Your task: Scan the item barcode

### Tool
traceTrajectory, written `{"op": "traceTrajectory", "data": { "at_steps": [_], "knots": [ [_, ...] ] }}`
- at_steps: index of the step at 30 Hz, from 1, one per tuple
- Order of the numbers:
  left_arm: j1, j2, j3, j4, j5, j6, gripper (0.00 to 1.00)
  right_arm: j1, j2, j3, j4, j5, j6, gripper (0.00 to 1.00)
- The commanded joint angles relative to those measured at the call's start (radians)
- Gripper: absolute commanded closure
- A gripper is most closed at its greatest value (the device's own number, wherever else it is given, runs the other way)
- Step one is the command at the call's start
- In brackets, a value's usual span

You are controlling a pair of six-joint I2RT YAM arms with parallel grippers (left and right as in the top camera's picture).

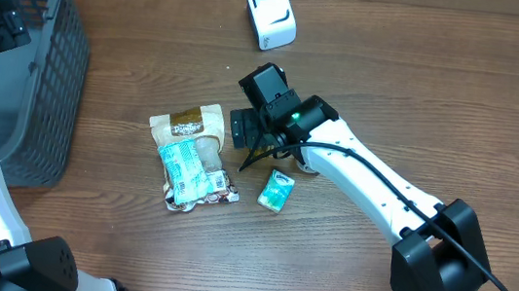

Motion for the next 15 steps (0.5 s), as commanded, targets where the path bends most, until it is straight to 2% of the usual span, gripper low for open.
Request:
{"op": "traceTrajectory", "data": {
  "at_steps": [1, 4, 10, 12, 15],
  "knots": [
    [-0.002, -0.002, 0.014, 0.0, 0.008, 0.019, 0.0, 0.003, 0.01, 0.03, 0.006, 0.01, 0.02, 0.15],
    [-0.002, -0.002, 0.014, 0.0, 0.008, 0.019, 0.01, 0.003, 0.011, 0.021, 0.01, 0.009, 0.054, 0.2],
    [-0.002, -0.002, 0.014, 0.0, 0.007, 0.019, 0.0, 0.004, 0.039, 0.015, 0.026, 0.01, 0.053, 0.23],
    [-0.002, -0.002, 0.014, 0.0, 0.007, 0.019, 0.01, 0.003, 0.045, 0.015, 0.031, 0.01, 0.053, 0.3],
    [-0.002, -0.002, 0.014, 0.0, 0.007, 0.019, 0.01, 0.003, 0.045, 0.015, 0.042, 0.01, 0.053, 0.34]
  ]
}}
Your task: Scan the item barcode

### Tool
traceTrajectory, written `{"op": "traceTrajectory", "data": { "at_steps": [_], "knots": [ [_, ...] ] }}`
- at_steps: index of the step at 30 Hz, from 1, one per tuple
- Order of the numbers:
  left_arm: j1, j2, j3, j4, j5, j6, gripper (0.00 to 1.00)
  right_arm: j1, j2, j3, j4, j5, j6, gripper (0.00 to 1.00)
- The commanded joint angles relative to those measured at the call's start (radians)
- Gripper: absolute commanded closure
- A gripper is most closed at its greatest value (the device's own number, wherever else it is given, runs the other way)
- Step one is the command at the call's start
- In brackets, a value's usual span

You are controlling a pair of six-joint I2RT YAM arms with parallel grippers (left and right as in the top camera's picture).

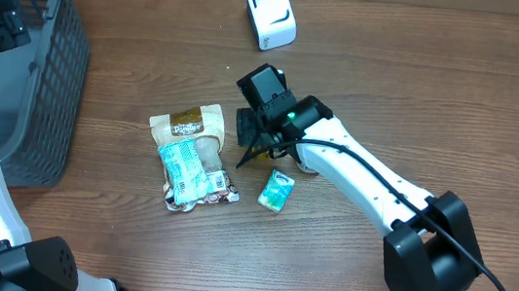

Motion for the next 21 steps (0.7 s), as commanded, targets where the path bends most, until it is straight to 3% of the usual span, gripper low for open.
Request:
{"op": "traceTrajectory", "data": {
  "at_steps": [1, 21],
  "knots": [
    [-0.002, -0.002, 0.014, 0.0, 0.007, 0.019, 0.01, 0.003, 0.006, 0.015, 0.017, 0.01, 0.004, 0.35],
    [-0.002, -0.002, 0.014, 0.0, 0.008, 0.019, 0.01, 0.003, -0.007, 0.026, 0.013, 0.01, 0.004, 0.37]
  ]
}}
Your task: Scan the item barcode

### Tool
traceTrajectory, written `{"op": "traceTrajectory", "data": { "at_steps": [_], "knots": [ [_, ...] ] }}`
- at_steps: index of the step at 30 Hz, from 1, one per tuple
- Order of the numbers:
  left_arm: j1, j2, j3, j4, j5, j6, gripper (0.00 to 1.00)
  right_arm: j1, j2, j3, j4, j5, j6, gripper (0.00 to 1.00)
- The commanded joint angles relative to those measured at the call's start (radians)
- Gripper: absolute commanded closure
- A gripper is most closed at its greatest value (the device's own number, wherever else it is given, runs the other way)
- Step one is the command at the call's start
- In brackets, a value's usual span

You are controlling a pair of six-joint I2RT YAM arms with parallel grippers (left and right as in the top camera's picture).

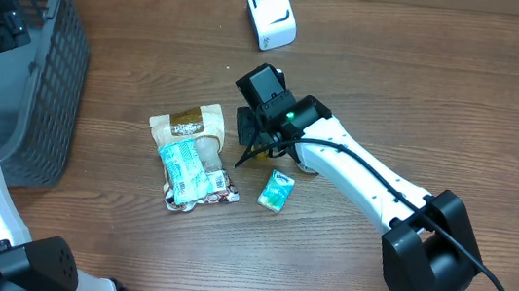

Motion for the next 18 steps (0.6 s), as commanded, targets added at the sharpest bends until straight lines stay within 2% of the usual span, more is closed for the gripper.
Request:
{"op": "traceTrajectory", "data": {
  "at_steps": [1, 5, 9, 18],
  "knots": [
    [-0.002, -0.002, 0.014, 0.0, 0.007, 0.019, 0.0, 0.003, -0.011, 0.026, -0.002, 0.01, 0.004, 0.37],
    [-0.002, -0.002, 0.014, 0.0, 0.008, 0.019, 0.0, 0.003, -0.012, 0.026, -0.003, 0.01, 0.004, 0.38],
    [-0.002, -0.002, 0.014, 0.0, 0.007, 0.019, 0.01, 0.003, -0.012, 0.026, -0.005, 0.01, 0.004, 0.44],
    [-0.002, -0.002, 0.014, 0.0, 0.008, 0.019, 0.01, 0.003, -0.013, 0.026, -0.011, 0.01, 0.0, 0.44]
  ]
}}
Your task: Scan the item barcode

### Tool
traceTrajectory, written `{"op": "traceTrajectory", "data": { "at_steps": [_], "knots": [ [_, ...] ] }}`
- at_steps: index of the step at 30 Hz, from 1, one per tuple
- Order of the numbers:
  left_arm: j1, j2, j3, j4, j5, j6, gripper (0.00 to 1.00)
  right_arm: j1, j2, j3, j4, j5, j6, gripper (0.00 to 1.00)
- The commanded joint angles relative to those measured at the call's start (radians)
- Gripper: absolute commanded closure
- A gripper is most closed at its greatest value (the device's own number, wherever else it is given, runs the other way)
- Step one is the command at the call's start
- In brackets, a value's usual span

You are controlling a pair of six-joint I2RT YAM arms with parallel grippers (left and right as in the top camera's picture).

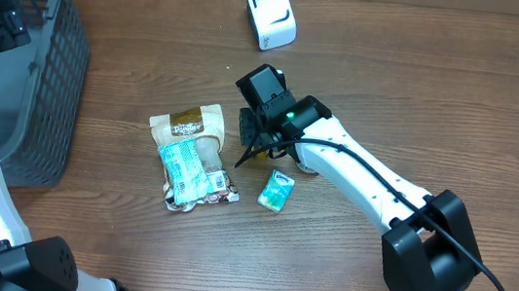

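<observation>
A snack bag (192,155) with a brown label and a teal-and-white wrapper lies flat in the middle of the table. To its right lies a small green box (276,191). The white barcode scanner (271,15) stands at the back of the table. My right gripper (243,146) hangs just right of the bag's top corner, pointing down and left. It looks open, with nothing between its fingers. My left arm's dark wrist (1,26) sits at the far left over the basket, and its fingers cannot be made out.
A tall grey mesh basket (45,92) fills the left edge of the table. The right arm's white links (363,182) cross the table from the front right towards the middle.
The right gripper hung beside the snack bag's right edge, above the green box. By the second moment it had shifted slightly towards the back and left. It has kept that place since. The bag, box and scanner have not moved.
</observation>
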Motion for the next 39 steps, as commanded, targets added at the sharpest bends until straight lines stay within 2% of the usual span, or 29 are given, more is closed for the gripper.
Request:
{"op": "traceTrajectory", "data": {
  "at_steps": [1, 6, 9, 11, 15, 39],
  "knots": [
    [-0.002, -0.002, 0.014, 0.0, 0.007, 0.019, 0.01, 0.003, -0.013, 0.026, 0.001, 0.011, 0.0, 0.44],
    [-0.002, -0.002, 0.014, 0.0, 0.007, 0.019, 0.0, 0.003, -0.019, 0.027, 0.0, 0.018, 0.0, 0.44],
    [-0.002, -0.002, 0.014, 0.0, 0.007, 0.019, 0.0, 0.003, -0.031, 0.027, 0.0, 0.018, 0.0, 0.5],
    [-0.002, -0.002, 0.014, 0.0, 0.007, 0.019, 0.0, 0.003, -0.039, 0.027, 0.0, 0.018, 0.0, 0.58],
    [-0.002, -0.002, 0.014, 0.0, 0.007, 0.019, 0.01, -0.002, -0.062, 0.027, 0.001, 0.016, 0.001, 0.6],
    [-0.002, -0.002, 0.014, 0.0, 0.007, 0.019, 0.01, -0.008, -0.069, 0.026, -0.007, 0.037, -0.026, 0.59]
  ]
}}
